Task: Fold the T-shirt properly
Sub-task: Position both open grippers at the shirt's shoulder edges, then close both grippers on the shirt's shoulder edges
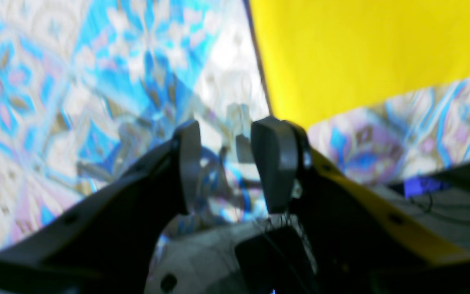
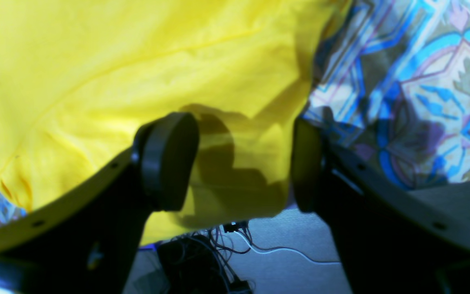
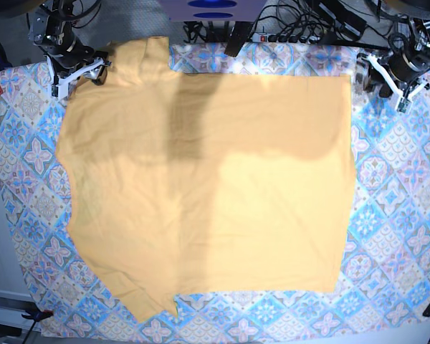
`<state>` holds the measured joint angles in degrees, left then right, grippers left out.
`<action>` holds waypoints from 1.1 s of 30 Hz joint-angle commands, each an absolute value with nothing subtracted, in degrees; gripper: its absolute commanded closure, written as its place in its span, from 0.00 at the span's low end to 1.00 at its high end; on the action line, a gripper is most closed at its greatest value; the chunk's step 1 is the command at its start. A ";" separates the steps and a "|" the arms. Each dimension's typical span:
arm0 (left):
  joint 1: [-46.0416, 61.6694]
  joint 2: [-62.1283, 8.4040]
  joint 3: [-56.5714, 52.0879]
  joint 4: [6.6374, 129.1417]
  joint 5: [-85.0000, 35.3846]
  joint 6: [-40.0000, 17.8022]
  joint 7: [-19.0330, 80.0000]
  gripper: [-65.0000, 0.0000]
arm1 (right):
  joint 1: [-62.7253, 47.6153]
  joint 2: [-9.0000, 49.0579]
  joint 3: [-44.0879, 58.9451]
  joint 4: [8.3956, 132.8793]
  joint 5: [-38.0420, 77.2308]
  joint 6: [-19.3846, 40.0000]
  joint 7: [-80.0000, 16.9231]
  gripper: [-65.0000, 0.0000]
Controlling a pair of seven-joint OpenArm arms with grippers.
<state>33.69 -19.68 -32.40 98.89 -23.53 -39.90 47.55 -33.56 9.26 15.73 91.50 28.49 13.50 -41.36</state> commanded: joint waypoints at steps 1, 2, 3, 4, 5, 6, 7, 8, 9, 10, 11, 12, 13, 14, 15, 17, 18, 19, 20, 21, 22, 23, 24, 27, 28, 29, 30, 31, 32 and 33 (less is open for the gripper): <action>33.71 -20.53 -32.75 99.82 -23.87 -40.00 47.16 0.61 | -34.15 8.84 14.73 90.95 28.70 14.29 -44.79 0.42; 33.45 -20.53 -32.75 99.82 -23.87 -40.00 47.16 0.61 | -34.15 8.84 14.73 90.95 28.79 14.29 -44.79 0.42; 33.19 -20.53 -32.75 99.82 -23.69 -40.00 47.43 0.61 | -34.15 8.84 14.81 90.95 28.79 14.29 -44.79 0.42; 32.75 -20.53 -32.75 99.82 -23.25 -40.00 48.31 0.61 | -34.15 8.84 14.99 90.95 28.79 14.29 -44.79 0.42; 31.96 -20.44 -32.75 99.65 -22.46 -40.00 49.71 0.61 | -34.15 8.84 15.08 90.95 28.79 14.29 -44.79 0.42; 31.16 -20.35 -32.75 99.56 -21.76 -40.00 50.95 0.61 | -34.15 8.84 15.16 90.95 28.79 14.29 -44.79 0.42; 30.55 -20.26 -32.75 99.47 -20.97 -40.00 51.65 0.61 | -34.15 8.84 15.16 90.95 28.70 14.29 -44.79 0.42; 30.20 -20.18 -32.75 99.47 -20.53 -40.00 51.91 0.61 | -34.15 8.92 15.16 90.95 28.62 14.29 -44.79 0.42; 30.02 -20.09 -32.66 99.47 -20.35 -40.00 52.09 0.61 | -34.15 8.92 15.16 90.95 28.62 14.29 -44.79 0.42; 29.41 -19.74 -32.66 99.47 -20.18 -40.00 52.44 0.61 | -34.15 8.92 15.08 90.95 28.62 14.29 -44.79 0.42; 28.88 -19.47 -32.66 99.47 -20.00 -40.00 52.44 0.61 | -34.15 8.92 14.99 90.95 28.62 14.29 -44.79 0.42; 28.62 -19.47 -32.66 99.47 -20.00 -40.00 52.44 0.61 | -34.15 8.92 14.90 90.95 28.62 14.29 -44.79 0.42; 28.53 -19.47 -32.66 99.47 -20.00 -40.00 52.44 0.61 | -34.15 8.92 14.90 90.95 28.62 14.29 -44.79 0.42; 28.44 -19.47 -32.57 99.47 -20.00 -40.00 52.44 0.61 | -34.15 8.92 14.99 90.95 28.53 14.29 -44.79 0.42; 28.35 -19.38 -32.57 99.47 -20.00 -40.00 52.44 0.61 | -34.24 8.92 15.08 90.95 28.53 14.29 -44.79 0.42; 28.26 -19.38 -30.20 97.98 -20.09 -40.00 52.44 0.61 | -34.33 9.01 15.16 90.95 28.53 14.29 -44.79 0.42; 28.18 -19.56 -28.97 96.57 -20.09 -40.00 52.44 0.61 | -34.33 9.01 15.16 90.95 28.53 14.29 -44.79 0.42; 27.65 -19.56 -28.00 95.16 -20.09 -40.00 52.26 0.61 | -34.33 9.01 15.16 90.95 28.53 14.29 -44.79 0.42; 26.77 -19.56 -27.30 93.76 -20.09 -40.00 52.18 0.61 | -34.33 9.01 15.16 90.95 28.53 14.29 -44.79 0.42; 26.15 -19.56 -27.03 92.18 -20.09 -40.00 52.18 0.61 | -34.33 9.01 15.16 90.95 28.53 14.29 -44.79 0.42; 25.71 -19.56 -26.95 90.68 -20.09 -40.00 52.00 0.61 | -34.42 9.01 15.16 90.95 28.53 14.29 -44.79 0.42; 25.36 -19.47 -26.86 89.54 -20.18 -40.00 52.00 0.61 | -34.42 9.10 15.16 90.95 28.53 14.29 -44.79 0.42; 25.19 -19.47 -26.86 88.75 -20.26 -40.00 52.00 0.61 | -34.42 9.19 15.16 90.95 28.53 14.29 -44.79 0.42; 25.01 -19.47 -26.42 88.13 -20.18 -40.00 52.00 0.61 | -34.51 9.19 15.16 90.95 28.53 14.29 -44.79 0.42; 25.01 -19.47 -25.89 87.96 -20.18 -40.00 52.00 0.61 | -34.51 9.19 15.16 90.95 28.53 14.29 -44.79 0.42; 24.92 -19.47 -25.71 87.96 -20.18 -40.00 52.00 0.61 | -34.51 9.19 15.16 90.95 28.53 14.29 -44.79 0.42; 24.92 -19.47 -25.71 87.96 -20.18 -40.00 52.00 0.61 | -34.51 9.19 15.16 90.95 28.53 14.29 -44.79 0.42; 24.92 -19.47 -25.63 87.87 -20.09 -40.00 52.00 0.61 | -34.51 9.27 15.16 90.95 28.53 14.29 -44.79 0.42; 24.92 -19.30 -25.63 87.87 -20.09 -40.00 52.09 0.61 | -34.51 9.27 15.16 90.95 28.53 14.29 -44.79 0.42; 24.84 -19.30 -25.63 87.87 -20.26 -40.00 52.26 0.61 | -34.51 9.27 15.16 90.95 28.53 14.29 -44.79 0.42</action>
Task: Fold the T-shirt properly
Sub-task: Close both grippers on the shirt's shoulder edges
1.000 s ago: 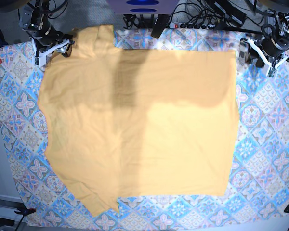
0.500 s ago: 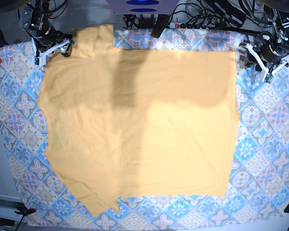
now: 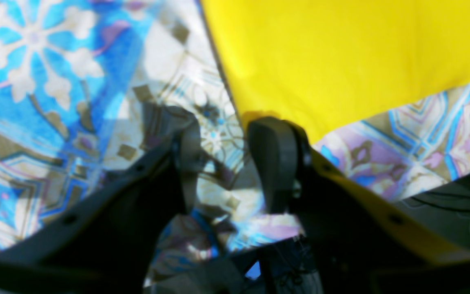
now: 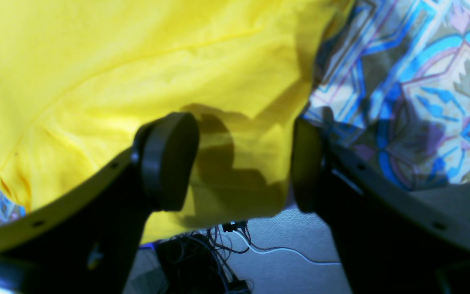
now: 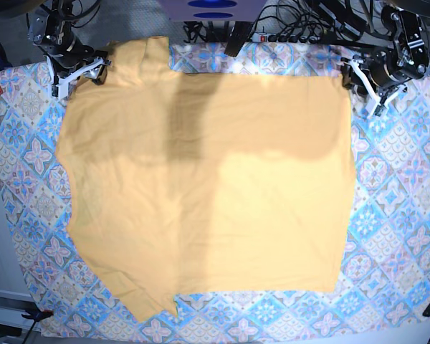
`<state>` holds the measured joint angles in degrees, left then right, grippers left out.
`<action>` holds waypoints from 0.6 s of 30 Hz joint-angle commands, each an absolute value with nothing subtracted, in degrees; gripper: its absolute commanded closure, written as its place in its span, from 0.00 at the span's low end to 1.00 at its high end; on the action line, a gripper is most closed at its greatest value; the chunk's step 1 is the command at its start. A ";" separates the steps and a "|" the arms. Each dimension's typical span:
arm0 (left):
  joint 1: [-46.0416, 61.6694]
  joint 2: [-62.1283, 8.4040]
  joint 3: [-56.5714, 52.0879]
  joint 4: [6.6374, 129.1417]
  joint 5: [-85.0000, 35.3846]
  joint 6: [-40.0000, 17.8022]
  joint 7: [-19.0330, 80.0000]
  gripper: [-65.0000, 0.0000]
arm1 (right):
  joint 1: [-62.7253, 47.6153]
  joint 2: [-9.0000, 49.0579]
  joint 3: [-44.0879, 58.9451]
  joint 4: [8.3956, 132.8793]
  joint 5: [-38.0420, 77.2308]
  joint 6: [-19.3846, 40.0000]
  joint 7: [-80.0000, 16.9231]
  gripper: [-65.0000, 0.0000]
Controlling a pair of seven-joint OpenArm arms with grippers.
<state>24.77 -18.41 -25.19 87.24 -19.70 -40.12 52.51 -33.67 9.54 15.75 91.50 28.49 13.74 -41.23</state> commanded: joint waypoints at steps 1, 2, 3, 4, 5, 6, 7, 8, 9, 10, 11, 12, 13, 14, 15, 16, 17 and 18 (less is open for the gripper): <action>24.84 -18.77 -25.63 87.87 -20.35 -40.00 52.35 0.61 | -34.51 9.27 15.16 90.95 28.53 14.29 -44.79 0.42; 24.84 -18.07 -25.63 87.87 -20.18 -40.00 52.44 0.61 | -34.51 9.27 15.16 90.95 28.53 14.29 -44.88 0.42; 24.84 -17.71 -25.63 87.87 -20.00 -40.00 52.44 0.61 | -34.51 9.27 15.16 90.95 28.53 14.29 -44.97 0.42; 24.84 -17.45 -25.54 87.87 -20.00 -40.00 52.44 0.61 | -34.51 9.27 15.16 90.95 28.53 14.29 -45.05 0.42; 24.84 -17.27 -25.54 87.87 -20.00 -40.00 52.62 0.61 | -34.51 9.27 15.16 90.95 28.53 14.29 -45.05 0.42; 24.84 -17.27 -25.27 87.78 -20.00 -40.00 53.14 0.61 | -34.51 9.27 15.16 90.95 28.53 14.29 -45.05 0.42; 24.84 -17.27 -24.66 87.78 -20.00 -40.00 53.67 0.61 | -34.51 9.27 15.16 90.95 28.53 14.29 -45.14 0.42; 24.92 -17.27 -24.04 87.78 -20.09 -40.00 54.20 0.61 | -34.51 9.27 15.16 90.95 28.53 14.29 -45.14 0.42; 25.01 -17.27 -23.43 87.78 -20.09 -40.00 54.37 0.61 | -34.59 9.27 15.16 90.95 28.53 14.29 -45.14 0.43; 25.10 -17.27 -22.64 87.78 -20.09 -40.00 54.11 0.61 | -34.59 9.27 14.90 90.95 28.53 14.29 -45.14 0.43; 25.10 -17.27 -21.85 87.78 -20.09 -40.00 54.11 0.61 | -34.59 9.27 14.73 90.95 28.53 14.29 -45.14 0.43; 25.10 -17.27 -21.23 87.78 -20.09 -40.00 54.11 0.61 | -34.59 9.27 14.64 90.95 28.53 14.29 -45.14 0.43; 25.01 -17.27 -20.62 87.78 -20.09 -40.00 54.29 0.61 | -34.59 9.27 14.46 90.95 28.53 14.29 -45.14 0.43; 25.01 -17.27 -20.00 87.78 -20.09 -40.00 54.37 0.61 | -34.59 9.27 13.93 90.95 28.53 14.29 -45.14 0.43; 25.01 -17.27 -19.03 87.78 -20.35 -40.00 54.37 0.61 | -34.59 9.45 13.23 90.95 28.53 14.29 -45.14 0.43; 25.01 -17.27 -17.89 87.78 -20.44 -40.00 54.37 0.61 | -34.59 9.89 12.62 90.95 28.53 14.29 -45.14 0.43; 25.01 -17.27 -17.01 87.78 -20.44 -40.00 54.37 0.61 | -34.59 10.24 12.00 90.95 28.53 14.29 -45.14 0.43; 25.27 -17.27 -16.31 87.78 -20.44 -40.00 54.37 0.61 | -34.59 10.51 11.38 90.95 28.53 14.29 -45.14 0.43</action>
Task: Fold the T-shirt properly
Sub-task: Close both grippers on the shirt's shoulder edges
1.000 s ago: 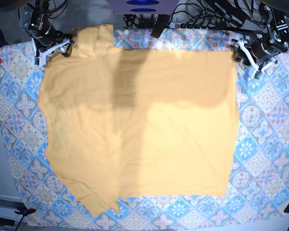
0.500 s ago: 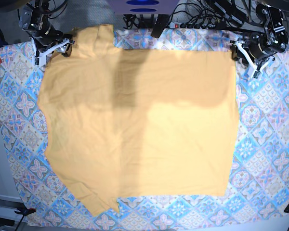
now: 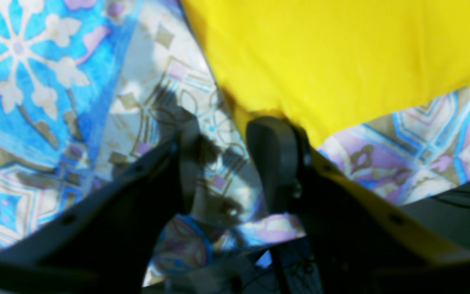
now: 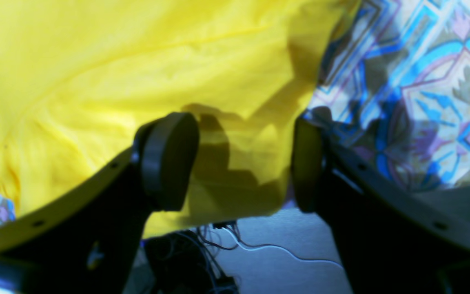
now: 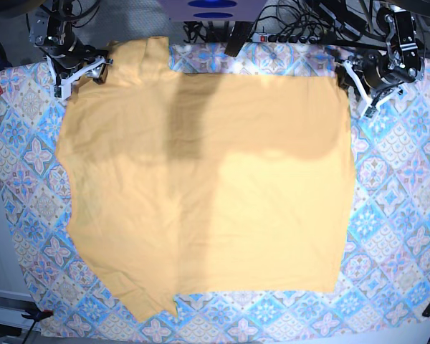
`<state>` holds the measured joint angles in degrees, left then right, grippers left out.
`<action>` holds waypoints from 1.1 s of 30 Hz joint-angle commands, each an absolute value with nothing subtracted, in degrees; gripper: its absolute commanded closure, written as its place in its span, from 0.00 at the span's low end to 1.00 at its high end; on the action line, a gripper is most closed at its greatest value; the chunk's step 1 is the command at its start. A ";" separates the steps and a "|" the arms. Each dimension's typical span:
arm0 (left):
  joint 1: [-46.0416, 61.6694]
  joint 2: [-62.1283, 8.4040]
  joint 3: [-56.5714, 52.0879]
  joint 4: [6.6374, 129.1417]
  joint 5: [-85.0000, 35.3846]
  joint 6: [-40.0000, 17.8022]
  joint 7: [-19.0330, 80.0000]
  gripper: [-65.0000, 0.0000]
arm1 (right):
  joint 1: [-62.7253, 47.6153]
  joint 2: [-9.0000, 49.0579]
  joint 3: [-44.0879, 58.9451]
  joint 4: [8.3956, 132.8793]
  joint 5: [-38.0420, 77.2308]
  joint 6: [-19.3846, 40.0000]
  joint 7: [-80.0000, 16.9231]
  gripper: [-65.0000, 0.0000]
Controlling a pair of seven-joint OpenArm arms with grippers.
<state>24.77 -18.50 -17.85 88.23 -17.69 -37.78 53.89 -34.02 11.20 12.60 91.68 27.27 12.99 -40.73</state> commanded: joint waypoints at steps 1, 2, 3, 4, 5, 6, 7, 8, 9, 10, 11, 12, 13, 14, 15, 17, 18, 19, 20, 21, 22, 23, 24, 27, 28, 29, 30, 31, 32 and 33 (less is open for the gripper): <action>25.36 -17.27 -15.60 87.78 -20.44 -40.00 54.37 0.61 | -34.59 10.51 11.03 90.95 28.53 14.29 -45.14 0.43; 25.45 -17.27 -14.90 87.78 -20.44 -40.00 54.37 0.61 | -34.59 10.51 10.86 90.95 28.53 14.29 -45.05 0.43; 25.54 -16.92 -14.29 87.78 -20.44 -40.00 54.37 0.61 | -34.59 10.51 10.77 90.95 28.53 14.29 -45.05 0.43; 25.54 -16.75 -13.93 87.78 -20.44 -40.00 54.46 0.61 | -34.59 10.51 10.77 90.95 28.53 14.29 -45.05 0.43; 26.07 -16.66 -13.93 87.78 -20.44 -40.00 54.46 0.62 | -34.59 10.51 10.77 90.95 28.53 14.29 -45.05 0.43; 26.42 -16.57 -13.93 87.96 -20.53 -40.00 54.46 0.62 | -34.59 10.51 10.77 90.95 28.53 14.29 -44.97 0.43; 26.59 -16.57 -13.85 88.04 -20.53 -40.00 54.46 0.62 | -34.59 10.51 10.77 90.95 28.53 14.29 -44.97 0.43; 26.68 -16.57 -13.85 88.04 -20.53 -40.00 54.46 0.63 | -34.59 10.51 10.86 90.95 28.53 14.29 -44.97 0.43; 26.68 -16.57 -13.85 88.04 -20.53 -40.00 54.46 0.63 | -34.59 10.51 10.86 90.95 28.53 14.29 -44.97 0.43; 26.77 -16.57 -13.85 88.04 -20.53 -40.00 54.46 0.67 | -34.59 10.51 10.86 90.95 28.53 14.29 -44.97 0.43; 26.77 -16.57 -13.85 87.96 -20.53 -40.00 54.46 0.70 | -34.59 10.51 10.86 90.95 28.53 14.29 -44.97 0.43; 26.77 -16.57 -13.85 87.96 -20.53 -40.00 54.46 0.76 | -34.59 10.51 10.86 90.95 28.44 14.29 -44.97 0.43; 26.77 -16.57 -14.02 87.96 -20.53 -40.00 54.55 0.82 | -34.59 10.51 10.77 90.95 28.44 14.29 -44.97 0.43; 26.77 -16.57 -14.11 87.96 -20.53 -40.00 55.08 0.88 | -34.59 10.51 10.77 90.95 28.44 14.29 -45.05 0.43; 26.68 -16.57 -14.29 87.96 -20.44 -40.00 55.60 0.91 | -34.59 10.51 10.68 90.95 28.44 14.29 -45.05 0.43; 26.42 -16.57 -14.46 87.96 -20.44 -40.00 56.66 0.96 | -34.59 10.51 10.68 90.95 28.44 14.29 -45.14 0.43; 26.42 -16.57 -14.90 87.96 -20.44 -40.00 56.92 0.97 | -34.59 10.51 10.68 90.95 28.44 14.29 -45.14 0.43; 26.42 -16.57 -15.25 87.96 -20.53 -40.00 57.19 0.96 | -34.59 10.51 10.68 90.95 28.44 14.29 -45.14 0.43; 26.42 -16.57 -15.25 87.96 -20.53 -40.00 57.27 0.94 | -34.59 10.51 10.68 90.95 28.44 14.29 -45.14 0.43; 26.42 -16.57 -15.25 87.96 -20.53 -40.00 57.36 0.90 | -34.59 10.51 10.68 90.95 28.44 14.29 -45.14 0.43; 26.42 -16.57 -15.25 87.96 -20.53 -40.00 58.07 0.86 | -34.59 10.59 10.68 90.95 28.44 14.29 -45.14 0.43; 26.33 -16.57 -15.25 87.96 -20.53 -40.00 58.86 0.82 | -34.59 10.59 10.68 90.95 28.44 14.29 -45.05 0.43; 26.33 -16.57 -15.25 87.96 -20.53 -40.00 59.30 0.79 | -34.59 10.59 10.68 90.95 28.44 14.29 -45.05 0.43; 26.51 -16.57 -15.25 87.96 -20.53 -40.00 59.21 0.78 | -34.59 10.59 10.68 90.95 28.44 14.29 -45.05 0.43; 26.51 -16.57 -15.25 87.96 -20.53 -40.00 59.30 0.78 | -34.59 10.59 10.68 90.95 28.44 14.29 -45.05 0.43; 26.59 -16.57 -15.25 88.04 -20.53 -40.00 59.30 0.78 | -34.59 10.59 10.68 90.95 28.44 14.29 -45.05 0.43; 26.68 -16.57 -15.25 88.13 -20.53 -40.00 59.30 0.78 | -34.59 10.59 10.68 90.95 28.44 14.29 -44.97 0.43; 26.68 -16.57 -15.25 88.13 -20.53 -40.00 59.30 0.77 | -34.59 10.59 10.68 90.95 28.35 14.29 -44.97 0.43; 26.68 -16.66 -15.34 88.13 -20.53 -40.00 59.30 0.75 | -34.59 10.59 10.68 90.95 28.35 14.29 -44.97 0.43; 26.77 -16.66 -15.52 88.13 -20.62 -40.00 59.30 0.72 | -34.59 10.59 10.68 90.95 28.00 14.29 -44.97 0.43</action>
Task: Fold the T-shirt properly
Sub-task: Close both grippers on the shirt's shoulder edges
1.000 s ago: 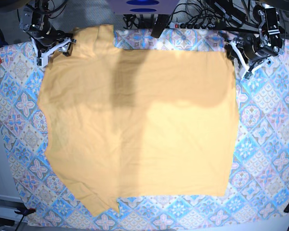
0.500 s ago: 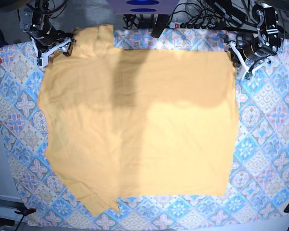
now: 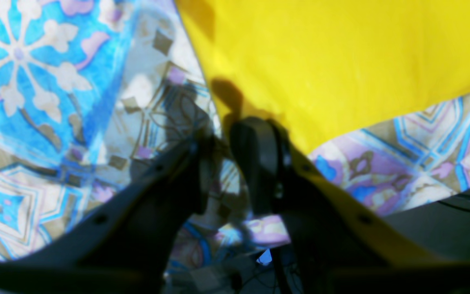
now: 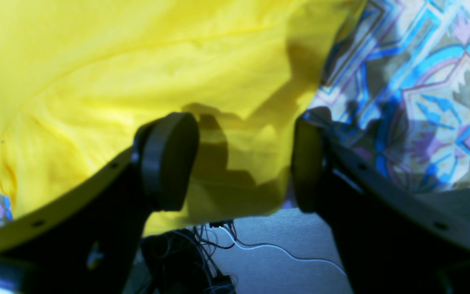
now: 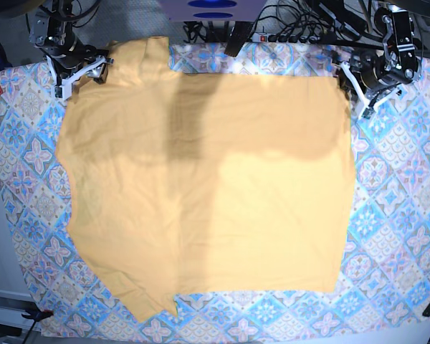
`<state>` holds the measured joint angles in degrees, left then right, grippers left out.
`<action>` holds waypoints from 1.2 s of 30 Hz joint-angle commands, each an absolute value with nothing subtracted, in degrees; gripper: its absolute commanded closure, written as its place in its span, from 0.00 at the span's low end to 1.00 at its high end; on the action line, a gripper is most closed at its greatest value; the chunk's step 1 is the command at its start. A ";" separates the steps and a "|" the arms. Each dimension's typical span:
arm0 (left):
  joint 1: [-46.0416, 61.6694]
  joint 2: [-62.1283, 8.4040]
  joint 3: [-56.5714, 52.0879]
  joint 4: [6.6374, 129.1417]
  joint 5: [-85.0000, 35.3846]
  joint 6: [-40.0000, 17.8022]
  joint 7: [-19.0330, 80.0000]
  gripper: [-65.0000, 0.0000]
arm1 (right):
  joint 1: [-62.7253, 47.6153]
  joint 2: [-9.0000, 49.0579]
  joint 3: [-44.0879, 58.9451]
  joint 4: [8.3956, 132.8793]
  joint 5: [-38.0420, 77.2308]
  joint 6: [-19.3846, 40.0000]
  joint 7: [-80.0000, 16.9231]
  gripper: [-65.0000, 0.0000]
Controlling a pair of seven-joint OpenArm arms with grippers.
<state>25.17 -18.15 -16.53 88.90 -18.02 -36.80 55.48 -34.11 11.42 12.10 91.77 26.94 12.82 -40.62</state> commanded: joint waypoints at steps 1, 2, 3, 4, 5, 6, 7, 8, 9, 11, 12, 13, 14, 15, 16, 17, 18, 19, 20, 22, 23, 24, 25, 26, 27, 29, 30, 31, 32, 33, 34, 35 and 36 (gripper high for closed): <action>27.30 -16.66 -16.40 88.22 -20.62 -40.00 59.30 0.69 | -34.59 10.59 10.68 90.95 27.21 14.29 -44.88 0.43; 28.00 -16.57 -17.89 88.48 -20.70 -40.00 59.30 0.66 | -34.59 10.51 10.68 90.95 26.33 14.29 -44.79 0.43; 28.44 -16.57 -19.56 89.19 -20.79 -40.00 59.30 0.64 | -34.59 10.42 10.68 90.95 25.54 14.29 -44.79 0.43; 28.79 -16.31 -21.41 89.98 -20.97 -40.00 59.30 0.61 | -34.59 10.33 10.68 90.95 24.57 14.29 -44.70 0.43; 29.23 -15.69 -23.34 90.59 -21.58 -40.00 59.30 0.59 | -34.59 10.24 10.68 90.95 23.60 14.29 -44.70 0.43; 29.85 -15.16 -25.54 91.03 -22.37 -40.00 59.30 0.57 | -34.59 10.15 10.68 90.95 22.55 14.29 -44.70 0.43; 30.37 -14.90 -28.09 91.65 -23.16 -40.00 59.38 0.56 | -34.59 10.15 10.68 90.95 21.49 14.29 -44.70 0.43; 30.64 -14.81 -30.20 92.44 -23.78 -40.00 59.47 0.55 | -34.59 10.07 10.68 90.95 20.97 14.29 -44.70 0.43; 30.64 -14.81 -31.52 92.79 -23.87 -40.00 59.91 0.54 | -34.59 9.98 10.68 90.95 20.62 14.29 -44.70 0.43; 30.64 -14.90 -31.87 92.88 -24.13 -40.00 60.70 0.53 | -34.59 9.45 10.86 90.95 20.44 14.29 -44.62 0.43; 30.64 -14.90 -31.87 92.88 -24.22 -40.00 60.70 0.53 | -34.59 9.45 10.95 90.95 20.35 14.29 -44.62 0.43; 30.64 -14.90 -31.87 92.88 -24.31 -40.00 60.62 0.53 | -34.51 9.45 10.86 90.95 20.35 14.29 -44.62 0.43; 30.55 -14.90 -31.87 92.88 -24.31 -40.00 60.53 0.53 | -34.51 9.45 10.77 90.95 20.35 14.29 -44.62 0.43; 30.46 -14.90 -31.87 92.88 -24.40 -40.00 60.53 0.53 | -34.51 9.45 10.77 90.95 20.35 14.29 -44.62 0.43; 30.37 -14.90 -31.87 92.88 -24.48 -40.00 60.53 0.53 | -34.51 9.45 10.77 90.95 20.35 14.29 -44.62 0.43; 30.29 -14.73 -31.87 92.88 -24.48 -40.00 60.53 0.53 | -34.51 9.45 10.68 90.95 20.35 14.29 -44.62 0.43; 30.11 -14.64 -31.78 92.79 -24.48 -40.00 60.53 0.53 | -34.51 9.45 10.68 90.95 20.35 14.29 -44.62 0.43; 29.58 -14.55 -31.43 92.79 -24.57 -40.00 60.70 0.53 | -34.51 9.45 10.68 90.95 20.35 14.29 -44.62 0.43; 28.97 -14.55 -30.46 92.62 -24.57 -40.00 60.79 0.53 | -34.51 9.45 10.68 90.95 20.35 14.29 -44.62 0.43; 28.09 -14.55 -28.70 91.03 -24.57 -40.00 60.88 0.53 | -34.51 9.45 10.68 90.95 20.35 14.29 -44.62 0.43; 27.30 -14.55 -28.44 90.15 -24.57 -40.00 60.88 0.53 | -34.51 9.45 10.68 90.95 20.35 14.29 -44.62 0.43; 26.68 -14.55 -28.44 89.27 -24.57 -40.00 60.88 0.53 | -34.51 9.45 10.68 90.95 20.35 14.29 -44.62 0.43; 26.33 -14.55 -28.62 88.40 -24.66 -40.00 60.88 0.53 | -34.51 9.45 10.68 90.95 20.35 14.29 -44.62 0.43; 26.15 -14.55 -28.70 87.78 -24.75 -40.00 60.88 0.53 | -34.51 9.45 10.86 90.95 20.35 14.29 -44.62 0.43; 26.07 -14.73 -28.70 87.43 -25.10 -40.00 60.88 0.53 | -34.51 9.45 10.95 90.95 20.35 14.29 -44.62 0.43; 26.07 -14.90 -28.70 87.43 -26.95 -40.00 60.88 0.53 | -34.51 9.45 11.03 90.95 20.35 14.29 -44.62 0.43; 26.24 -14.99 -28.70 87.43 -28.00 -40.00 60.88 0.53 | -34.51 9.54 11.03 90.95 20.35 14.29 -44.62 0.43; 26.24 -15.78 -28.62 87.43 -28.88 -40.00 60.88 0.53 | -34.51 9.54 11.03 90.95 20.35 14.29 -44.62 0.43; 26.24 -16.31 -28.53 87.43 -29.49 -40.00 60.88 0.53 | -34.51 9.54 11.03 90.95 20.35 14.29 -44.62 0.43; 26.24 -16.66 -28.53 87.34 -30.37 -40.00 60.88 0.53 | -34.51 9.54 11.03 90.95 20.35 14.29 -44.62 0.43; 26.24 -16.84 -28.53 87.25 -31.16 -40.00 60.88 0.53 | -34.51 9.54 11.03 90.95 20.35 14.29 -44.62 0.43; 26.24 -16.92 -28.62 87.16 -32.13 -40.00 60.88 0.53 | -34.51 9.54 10.95 90.95 20.35 14.29 -44.62 0.43; 26.24 -16.92 -28.62 87.16 -32.66 -40.00 60.88 0.53 | -34.51 9.54 10.95 90.95 20.35 14.20 -44.62 0.43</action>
